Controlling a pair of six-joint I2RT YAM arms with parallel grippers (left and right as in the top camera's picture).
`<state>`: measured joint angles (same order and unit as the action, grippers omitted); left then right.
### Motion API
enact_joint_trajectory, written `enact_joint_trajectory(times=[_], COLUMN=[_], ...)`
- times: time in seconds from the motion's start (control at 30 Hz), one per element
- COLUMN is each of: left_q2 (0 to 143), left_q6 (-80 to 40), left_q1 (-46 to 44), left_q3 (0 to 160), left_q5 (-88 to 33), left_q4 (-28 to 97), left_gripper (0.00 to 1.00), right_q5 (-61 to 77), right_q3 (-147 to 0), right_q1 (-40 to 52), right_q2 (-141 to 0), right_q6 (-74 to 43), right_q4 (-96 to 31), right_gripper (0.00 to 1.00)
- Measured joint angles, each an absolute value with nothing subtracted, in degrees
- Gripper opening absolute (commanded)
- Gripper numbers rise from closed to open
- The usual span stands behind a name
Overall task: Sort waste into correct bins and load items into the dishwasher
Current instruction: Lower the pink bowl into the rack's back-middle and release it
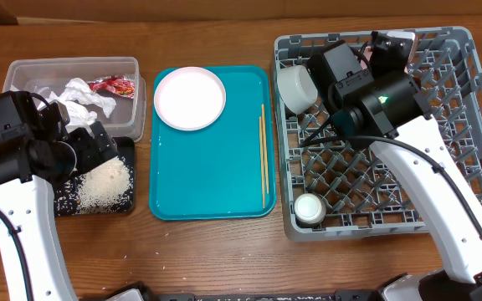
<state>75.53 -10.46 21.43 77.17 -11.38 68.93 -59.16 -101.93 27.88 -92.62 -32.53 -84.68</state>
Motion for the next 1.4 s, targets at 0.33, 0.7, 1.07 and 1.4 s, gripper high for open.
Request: enact_joint_trajectory(times=[0.33, 0.7, 1.07, 1.4], left_q2=[75.5, 75.5, 75.5, 75.5], left_q6=[-10.5, -10.5, -10.5, -10.5], left_q1=[21.4, 21.4, 21.4, 21.4], left_q3=[77.2, 77.2, 77.2, 77.2], left_q5=[-11.4, -11.4, -11.4, -11.4], left_q4=[68.9, 68.9, 68.9, 68.9], left_gripper=[1.00, 1.00, 1.00, 1.00], right_q5=[-62.6, -64.0, -64.5, -64.5], right_q3=[-101.9, -101.9, -101.9, -101.9], right_q1=[27.9, 25.3, 25.1, 25.2], right_q2=[-94.5, -94.7, -96.6, -100.3], right_q6=[-29.3, -28.2, -25.6, -23.2], right_q4=[-84.6, -84.6, -84.5, -81.2], right_gripper=[0.04, 0.04, 0.04, 0.04])
